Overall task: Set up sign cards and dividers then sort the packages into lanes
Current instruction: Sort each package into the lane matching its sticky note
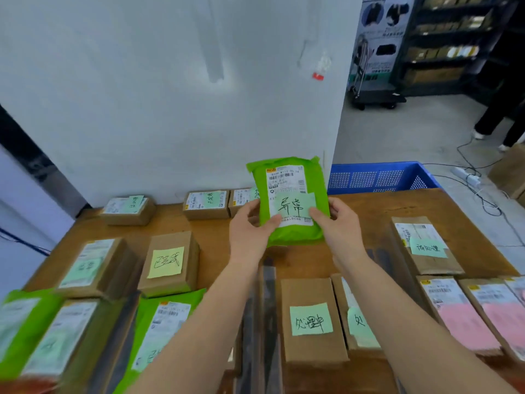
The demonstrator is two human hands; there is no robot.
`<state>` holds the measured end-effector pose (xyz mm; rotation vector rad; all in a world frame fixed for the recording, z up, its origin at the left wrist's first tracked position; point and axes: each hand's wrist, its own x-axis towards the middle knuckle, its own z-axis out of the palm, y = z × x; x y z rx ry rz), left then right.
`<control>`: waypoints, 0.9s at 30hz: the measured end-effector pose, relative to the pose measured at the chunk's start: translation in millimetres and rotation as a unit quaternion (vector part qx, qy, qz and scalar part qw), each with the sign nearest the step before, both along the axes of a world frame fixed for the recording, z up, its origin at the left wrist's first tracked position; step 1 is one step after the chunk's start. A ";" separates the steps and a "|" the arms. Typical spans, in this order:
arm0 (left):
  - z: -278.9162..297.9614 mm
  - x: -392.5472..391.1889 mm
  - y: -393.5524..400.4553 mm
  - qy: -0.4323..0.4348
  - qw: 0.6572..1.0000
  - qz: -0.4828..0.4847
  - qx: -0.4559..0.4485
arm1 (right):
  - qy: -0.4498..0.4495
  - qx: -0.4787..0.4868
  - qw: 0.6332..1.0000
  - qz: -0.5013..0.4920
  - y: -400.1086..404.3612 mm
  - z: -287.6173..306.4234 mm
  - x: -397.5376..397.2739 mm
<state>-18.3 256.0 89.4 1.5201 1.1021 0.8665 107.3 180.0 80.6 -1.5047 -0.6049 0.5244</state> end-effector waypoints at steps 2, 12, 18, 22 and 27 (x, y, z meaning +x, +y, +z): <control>15.4 -38.4 -10.2 -0.021 1.000 0.016 0.012 | 0.016 0.024 0.999 0.022 -8.4 18.4 -35.0; 27.7 -247.9 -66.3 -0.063 0.991 0.119 0.020 | 0.091 0.062 0.983 0.150 -42.4 45.4 -227.5; 25.3 -356.5 -100.3 -0.062 0.984 0.162 0.032 | 0.108 0.053 0.972 0.201 -56.2 30.8 -331.3; 23.3 -414.3 -116.5 -0.059 0.978 0.197 0.038 | 0.109 0.032 0.967 0.229 -57.4 25.4 -386.9; 16.4 -471.4 -120.1 -0.038 0.967 0.249 0.050 | 0.113 0.019 0.956 0.268 -50.3 23.0 -441.4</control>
